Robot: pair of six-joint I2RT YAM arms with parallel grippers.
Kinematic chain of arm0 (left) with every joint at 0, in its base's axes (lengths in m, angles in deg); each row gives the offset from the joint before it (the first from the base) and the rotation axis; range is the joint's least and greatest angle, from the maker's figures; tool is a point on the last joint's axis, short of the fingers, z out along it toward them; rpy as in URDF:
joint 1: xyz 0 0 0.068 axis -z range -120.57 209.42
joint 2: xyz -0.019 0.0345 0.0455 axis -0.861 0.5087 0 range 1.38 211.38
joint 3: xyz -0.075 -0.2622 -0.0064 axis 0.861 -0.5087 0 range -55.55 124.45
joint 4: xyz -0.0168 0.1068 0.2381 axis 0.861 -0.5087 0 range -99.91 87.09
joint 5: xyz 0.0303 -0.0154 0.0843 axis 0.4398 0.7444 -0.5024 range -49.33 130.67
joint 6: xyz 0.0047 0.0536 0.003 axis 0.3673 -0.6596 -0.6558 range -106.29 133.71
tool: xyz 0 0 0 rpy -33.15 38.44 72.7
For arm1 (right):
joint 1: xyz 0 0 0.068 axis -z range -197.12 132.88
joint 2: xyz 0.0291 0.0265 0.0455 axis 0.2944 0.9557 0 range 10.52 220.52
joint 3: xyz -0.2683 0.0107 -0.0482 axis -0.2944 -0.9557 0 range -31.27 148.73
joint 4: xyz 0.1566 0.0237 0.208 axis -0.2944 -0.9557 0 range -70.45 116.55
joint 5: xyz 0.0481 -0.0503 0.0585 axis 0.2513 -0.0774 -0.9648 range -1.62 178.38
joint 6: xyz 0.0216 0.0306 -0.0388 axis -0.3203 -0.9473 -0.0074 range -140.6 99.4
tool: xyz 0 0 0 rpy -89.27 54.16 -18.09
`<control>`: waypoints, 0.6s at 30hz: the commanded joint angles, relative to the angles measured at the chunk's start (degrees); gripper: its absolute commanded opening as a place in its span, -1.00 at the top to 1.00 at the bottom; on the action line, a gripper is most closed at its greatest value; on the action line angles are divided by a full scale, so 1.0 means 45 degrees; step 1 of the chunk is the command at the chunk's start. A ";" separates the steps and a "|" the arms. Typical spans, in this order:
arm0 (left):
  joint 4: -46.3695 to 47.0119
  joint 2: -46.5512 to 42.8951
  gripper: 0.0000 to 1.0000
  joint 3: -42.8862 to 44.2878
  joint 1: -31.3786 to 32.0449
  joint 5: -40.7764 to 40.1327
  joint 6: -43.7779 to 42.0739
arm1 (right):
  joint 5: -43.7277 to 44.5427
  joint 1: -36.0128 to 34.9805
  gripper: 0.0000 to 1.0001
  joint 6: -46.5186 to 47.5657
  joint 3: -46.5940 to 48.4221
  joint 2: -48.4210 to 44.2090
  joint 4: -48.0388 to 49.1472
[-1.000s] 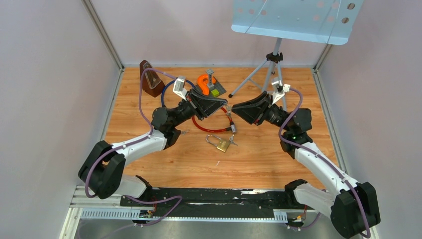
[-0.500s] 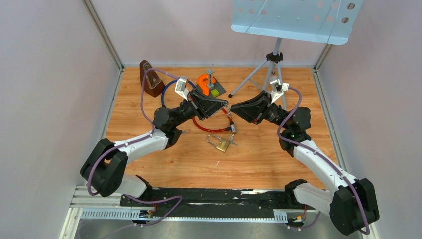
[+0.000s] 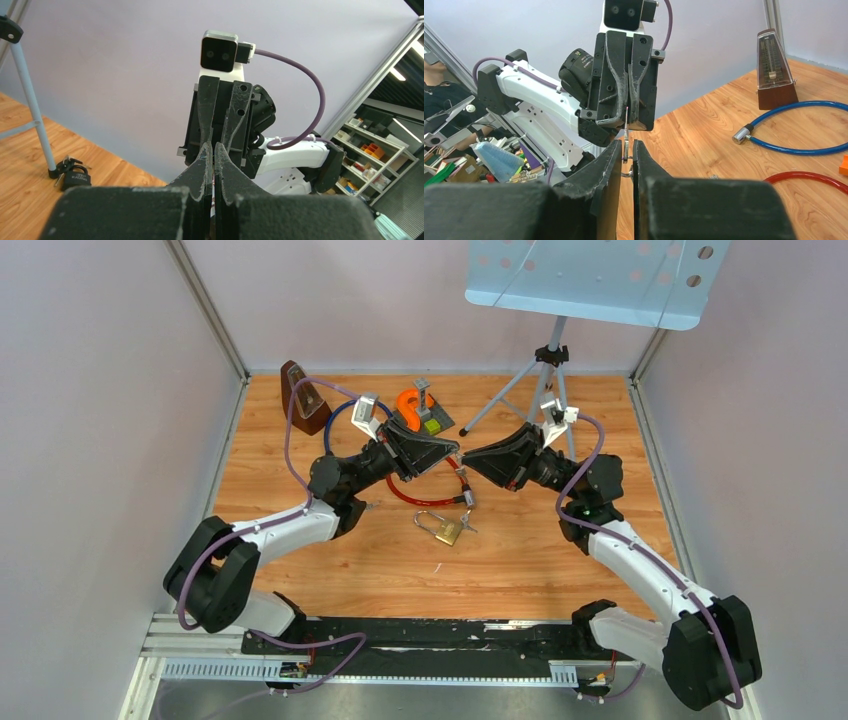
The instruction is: Unlock with the key
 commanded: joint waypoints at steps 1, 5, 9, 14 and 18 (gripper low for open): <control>0.0753 0.0011 1.00 0.0459 -0.0021 -0.0187 0.0179 | -0.0333 -0.0083 0.75 -0.0137 0.0535 0.0011 0.0621; 0.0739 0.0014 1.00 0.0489 -0.0022 -0.0206 0.0211 | -0.0307 -0.0088 0.87 -0.0075 0.0506 -0.0007 0.0622; 0.0726 0.0058 1.00 0.0511 -0.0020 -0.0122 0.0214 | -0.0262 -0.0088 1.00 -0.0047 0.0477 0.0002 0.0626; -0.0155 -0.0068 0.63 0.0461 -0.0046 0.0050 -0.0433 | 0.0140 -0.0089 1.00 0.0453 0.0359 -0.0333 0.0042; -0.3277 -0.0902 -0.29 0.0575 -0.0234 -0.0019 -0.1940 | 0.1150 -0.0069 1.00 0.1237 -0.0118 -0.1003 -0.0887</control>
